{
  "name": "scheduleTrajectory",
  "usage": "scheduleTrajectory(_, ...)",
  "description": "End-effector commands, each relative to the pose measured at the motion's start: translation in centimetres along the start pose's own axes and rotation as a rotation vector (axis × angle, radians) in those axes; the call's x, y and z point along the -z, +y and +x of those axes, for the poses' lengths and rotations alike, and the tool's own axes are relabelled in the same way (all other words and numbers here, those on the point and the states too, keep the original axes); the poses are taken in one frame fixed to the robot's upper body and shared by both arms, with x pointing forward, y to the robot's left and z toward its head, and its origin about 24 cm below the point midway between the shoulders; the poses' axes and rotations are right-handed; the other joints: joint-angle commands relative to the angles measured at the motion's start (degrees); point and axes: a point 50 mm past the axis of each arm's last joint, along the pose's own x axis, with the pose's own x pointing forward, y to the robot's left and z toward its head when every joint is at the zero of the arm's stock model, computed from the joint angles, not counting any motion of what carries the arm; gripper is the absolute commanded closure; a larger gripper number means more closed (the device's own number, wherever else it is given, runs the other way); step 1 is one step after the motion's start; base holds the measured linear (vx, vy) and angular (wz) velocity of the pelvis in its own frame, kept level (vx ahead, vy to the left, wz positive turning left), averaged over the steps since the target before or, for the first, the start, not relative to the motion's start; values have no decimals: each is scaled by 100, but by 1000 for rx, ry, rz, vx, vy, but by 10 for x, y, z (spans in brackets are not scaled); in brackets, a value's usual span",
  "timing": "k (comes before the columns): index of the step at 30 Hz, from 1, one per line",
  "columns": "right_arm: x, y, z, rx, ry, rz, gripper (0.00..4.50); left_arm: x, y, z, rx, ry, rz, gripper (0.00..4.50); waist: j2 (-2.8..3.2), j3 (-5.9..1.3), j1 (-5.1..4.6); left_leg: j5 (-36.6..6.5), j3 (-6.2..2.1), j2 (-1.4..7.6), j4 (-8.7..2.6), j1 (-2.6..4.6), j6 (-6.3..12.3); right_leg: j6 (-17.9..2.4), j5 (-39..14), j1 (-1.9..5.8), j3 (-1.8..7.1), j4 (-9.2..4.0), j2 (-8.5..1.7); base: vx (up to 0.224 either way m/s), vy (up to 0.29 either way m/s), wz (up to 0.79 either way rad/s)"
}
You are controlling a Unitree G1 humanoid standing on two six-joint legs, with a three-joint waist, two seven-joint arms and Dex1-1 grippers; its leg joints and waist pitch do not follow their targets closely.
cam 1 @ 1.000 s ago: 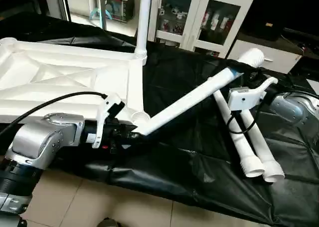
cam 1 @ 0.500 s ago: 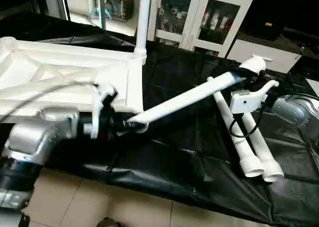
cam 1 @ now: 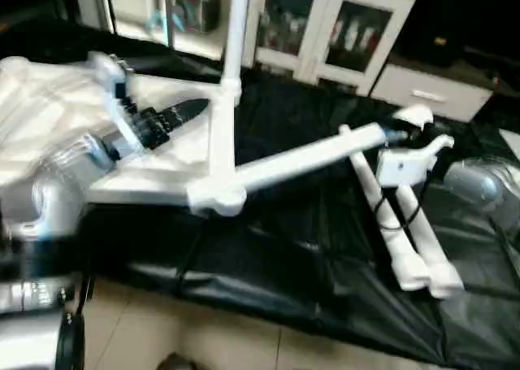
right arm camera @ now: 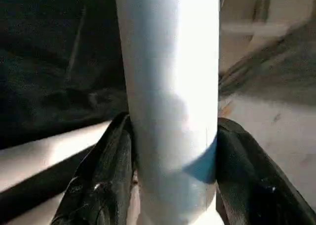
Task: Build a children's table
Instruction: Pick table leg
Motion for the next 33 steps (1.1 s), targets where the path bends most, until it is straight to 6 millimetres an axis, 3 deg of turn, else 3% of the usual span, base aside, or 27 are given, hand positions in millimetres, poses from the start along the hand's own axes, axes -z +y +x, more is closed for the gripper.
scheduleTrajectory(1, 3, 2, -3, 31, -1, 295, 259, 8, 23, -5, -261, 35, 55, 150, 71, -415, -10, -1293, 8, 101, -386, 166, 71, -1067, -105, 192, 18, -338, -121, 0, 0, 0)
scheduleTrajectory(3, 1, 1, -1, 46, -14, 366, 259, 8, 26, -6, -296, 27, 61, 150, 59, -437, -10, -1094, -2, 114, -384, 167, 191, -1195, 288, 210, 9, -308, -125, 0, 0, 0)
scheduleTrajectory(4, 0, 0, -1, 56, -23, 409, 260, 7, 27, -7, -318, 19, 64, 150, 91, -452, 3, -995, -11, 124, -379, 176, 194, -1261, 408, 205, 0, -286, -134, 0, 0, 0)
scheduleTrajectory(5, -4, -5, 2, 104, -49, 525, 261, 6, 28, -7, -335, 13, 69, 150, 76, -473, 12, -753, -7, 125, -356, 176, 221, -1385, 697, 200, -11, -262, -137, 0, 0, 0)
scheduleTrajectory(6, -14, -16, 6, 168, -120, 728, 261, 7, 23, -4, -315, 20, 102, 150, 99, -449, 21, -718, 6, 120, -367, 184, 295, -1474, 801, 189, -7, -267, -126, 0, 0, 0)
scheduleTrajectory(7, -14, -16, 6, 168, -120, 728, 261, 7, 23, -4, -315, 20, 102, 150, 86, -450, 24, -792, -10, 139, -385, 185, 333, -1485, 756, 201, -1, -255, -159, 0, 0, 0)
scheduleTrajectory(9, -24, -28, 10, 216, -201, 873, 261, 11, 9, 2, -232, 46, 171, 150, 91, -437, 37, -909, -6, 151, -397, 217, 274, -1495, 545, 168, -18, -285, -155, 0, 0, 0)
scheduleTrajectory(11, -44, -47, 14, 268, -339, 1072, 262, 21, -22, 12, -61, 85, 264, 150, 143, -425, 78, -1031, -17, 182, -438, 244, 163, -1483, 344, 153, -20, -294, -183, 0, 0, 0)
scheduleTrajectory(13, -54, -55, 15, 266, -396, 1163, 263, 24, -35, 17, -12, 80, 281, 150, 165, -423, 130, -1195, -2, 181, -452, 286, 2, -1428, 208, 94, -35, -301, -168, 0, 0, 0)
scheduleTrajectory(15, -55, -55, 15, 265, -405, 1193, 263, 24, -37, 18, -7, 79, 285, 150, 170, -414, 172, -1243, 4, 167, -468, 278, -79, -1376, 95, 99, -29, -311, -172, 0, 0, 0)
scheduleTrajectory(16, -63, -60, 16, 234, -465, 1376, 263, 23, -47, 23, 23, 68, 309, 150, 180, -405, 196, -1422, 2, 156, -494, 290, -211, -1264, -107, 89, -26, -333, -168, 0, 0, 0)
scheduleTrajectory(17, -72, -59, 16, 152, -518, 1532, 263, 23, -57, 28, 52, 59, 324, 150, 190, -398, 188, -1498, -9, 151, -506, 282, -254, -1222, -198, 88, -27, -335, -165, 0, 0, 0)
scheduleTrajectory(18, -72, -59, 16, 152, -518, 1532, 263, 23, -57, 28, 52, 59, 324, 150, 186, -420, 204, -1576, -31, 155, -502, 306, -293, -1148, -246, 99, -33, -322, -182, 0, 0, 0)
scheduleTrajectory(19, -83, -50, 14, -18, -549, 1632, 263, 24, -71, 31, 125, 67, 327, 150, 193, -414, 209, -1604, -39, 148, -514, 293, -359, -1103, -299, 93, -47, -345, -174, 0, 0, 0)
scheduleTrajectory(20, -83, -49, 14, -28, -549, 1637, 264, 24, -71, 31, 130, 68, 328, 150, 189, -408, 212, -1585, -37, 146, -524, 263, -423, -1078, -317, 86, -46, -350, -188, 0, 0, 0)
scheduleTrajectory(22, -97, -30, 8, -234, -591, 1753, 264, 29, -92, 34, 250, 74, 344, 150, 176, -403, 235, -1594, -30, 145, -532, 253, -476, -1016, -447, 92, -39, -379, -210, 0, 0, 0)
scheduleTrajectory(25, -99, -23, 4, -299, -614, 1813, 264, 28, -93, 35, 233, 54, 337, 150, 132, -409, 223, -1538, -33, 126, -530, 201, -544, -956, -598, 103, -34, -397, -230, 0, 0, 0)
scheduleTrajectory(28, -100, -14, -4, -401, -609, 1839, 264, 24, -92, 37, 217, 37, 331, 150, 93, -399, 208, -1576, -27, 124, -530, 192, -576, -878, -918, 86, -27, -435, -236, 0, 0, 0)
scheduleTrajectory(31, -100, -10, -11, -456, -590, 1844, 264, 18, -92, 38, 209, 16, 320, 150, 118, -399, 234, -1417, -30, 132, -534, 197, -560, -843, -822, 83, -26, -439, -237, 0, 0, 0)
scheduleTrajectory(33, -100, -9, -13, -457, -568, 1806, 264, 15, -90, 38, 195, 3, 306, 150, 105, -403, 227, -1349, -30, 128, -533, 185, -583, -864, -811, 85, -35, -434, -241, 0, 0, 0)
